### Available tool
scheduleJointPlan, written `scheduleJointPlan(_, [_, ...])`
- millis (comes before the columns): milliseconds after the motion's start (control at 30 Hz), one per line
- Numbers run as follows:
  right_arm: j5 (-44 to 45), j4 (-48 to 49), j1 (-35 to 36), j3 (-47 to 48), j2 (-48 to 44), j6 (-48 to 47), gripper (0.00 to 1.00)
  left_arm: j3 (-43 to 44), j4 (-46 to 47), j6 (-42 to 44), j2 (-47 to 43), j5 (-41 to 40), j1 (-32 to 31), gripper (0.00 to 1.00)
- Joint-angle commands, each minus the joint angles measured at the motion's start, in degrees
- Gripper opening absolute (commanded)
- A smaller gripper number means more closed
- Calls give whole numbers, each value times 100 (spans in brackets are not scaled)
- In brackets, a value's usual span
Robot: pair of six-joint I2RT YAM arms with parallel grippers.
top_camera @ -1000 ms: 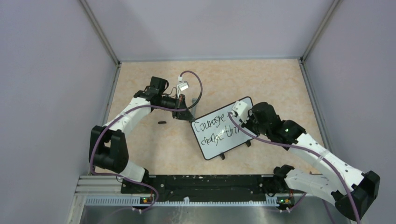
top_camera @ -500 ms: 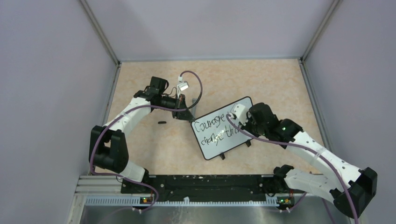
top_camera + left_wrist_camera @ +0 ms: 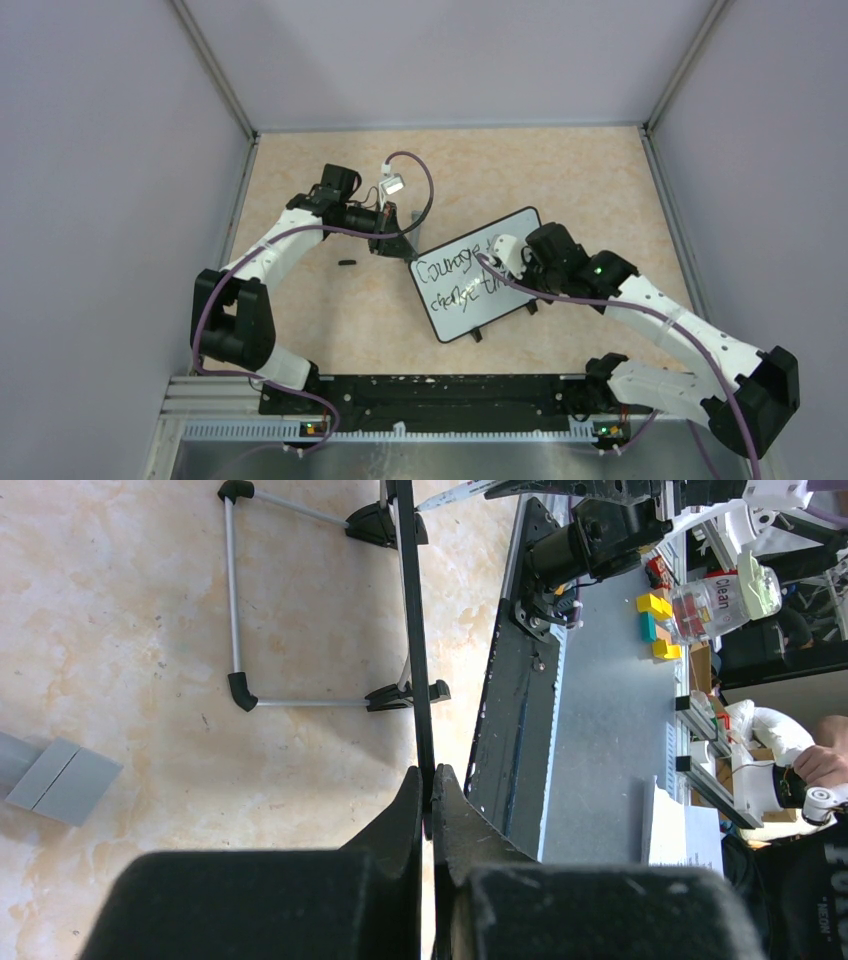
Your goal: Write a sentence on the whiteboard
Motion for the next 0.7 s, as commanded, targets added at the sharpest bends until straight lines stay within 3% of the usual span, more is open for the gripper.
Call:
scheduleJointPlan(0, [-258,290,-27,106,-75,-11,0,57,-46,190,157,-215,-58,0])
scheduleJointPlan(300, [-219,490,-28,244,-515,293,0,55,-55,193,119,-230,-54,0])
scheduleJointPlan(667, [350,43,-37,306,-581,286,0,86,-72,176,129,-254,-54,0])
